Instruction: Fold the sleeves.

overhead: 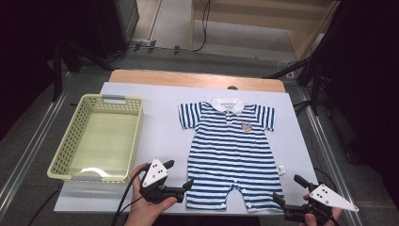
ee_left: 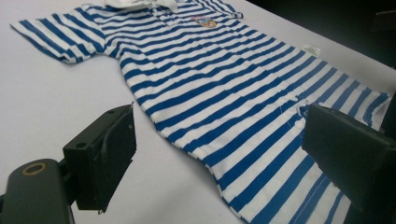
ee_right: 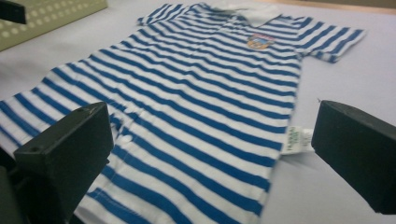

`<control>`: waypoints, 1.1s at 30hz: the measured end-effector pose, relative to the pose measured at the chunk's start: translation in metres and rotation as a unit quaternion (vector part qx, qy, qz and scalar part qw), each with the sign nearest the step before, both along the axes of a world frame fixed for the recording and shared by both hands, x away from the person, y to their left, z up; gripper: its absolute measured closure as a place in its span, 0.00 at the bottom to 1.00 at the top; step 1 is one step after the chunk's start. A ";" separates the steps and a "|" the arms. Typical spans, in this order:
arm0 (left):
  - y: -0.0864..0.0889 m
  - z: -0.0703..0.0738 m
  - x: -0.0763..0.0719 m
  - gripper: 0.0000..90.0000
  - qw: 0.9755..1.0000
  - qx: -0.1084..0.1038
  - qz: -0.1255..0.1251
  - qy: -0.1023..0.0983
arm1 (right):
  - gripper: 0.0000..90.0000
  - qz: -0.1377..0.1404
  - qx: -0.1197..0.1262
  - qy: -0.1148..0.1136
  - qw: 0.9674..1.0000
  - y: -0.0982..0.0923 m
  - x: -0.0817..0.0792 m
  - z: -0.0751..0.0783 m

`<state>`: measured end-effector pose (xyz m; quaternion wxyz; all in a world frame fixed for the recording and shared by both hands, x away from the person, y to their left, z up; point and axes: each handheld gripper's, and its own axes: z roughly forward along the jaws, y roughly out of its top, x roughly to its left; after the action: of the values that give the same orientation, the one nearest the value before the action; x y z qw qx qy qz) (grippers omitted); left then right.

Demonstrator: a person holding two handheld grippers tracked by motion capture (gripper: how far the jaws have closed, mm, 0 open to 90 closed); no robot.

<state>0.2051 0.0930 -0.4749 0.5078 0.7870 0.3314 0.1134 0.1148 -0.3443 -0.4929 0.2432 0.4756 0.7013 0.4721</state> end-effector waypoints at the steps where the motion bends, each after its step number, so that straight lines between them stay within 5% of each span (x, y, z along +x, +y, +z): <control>1: -0.001 0.003 0.002 0.11 1.000 0.001 -0.001 -0.004 | 0.00 -0.004 0.000 -0.003 1.000 -0.002 0.001 0.001; 13: -0.012 0.018 0.022 0.00 1.000 -0.005 -0.009 -0.006 | 0.00 -0.043 0.012 -0.008 0.999 -0.019 0.012 0.010; 33: -0.040 0.042 0.077 0.00 1.000 0.001 -0.003 -0.011 | 0.00 -0.036 0.009 -0.018 0.999 -0.028 0.007 0.004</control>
<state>0.2820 0.0526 -0.4325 0.5108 0.7874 0.3231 0.1210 0.1221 -0.3727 -0.4890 0.2677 0.4943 0.6749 0.4780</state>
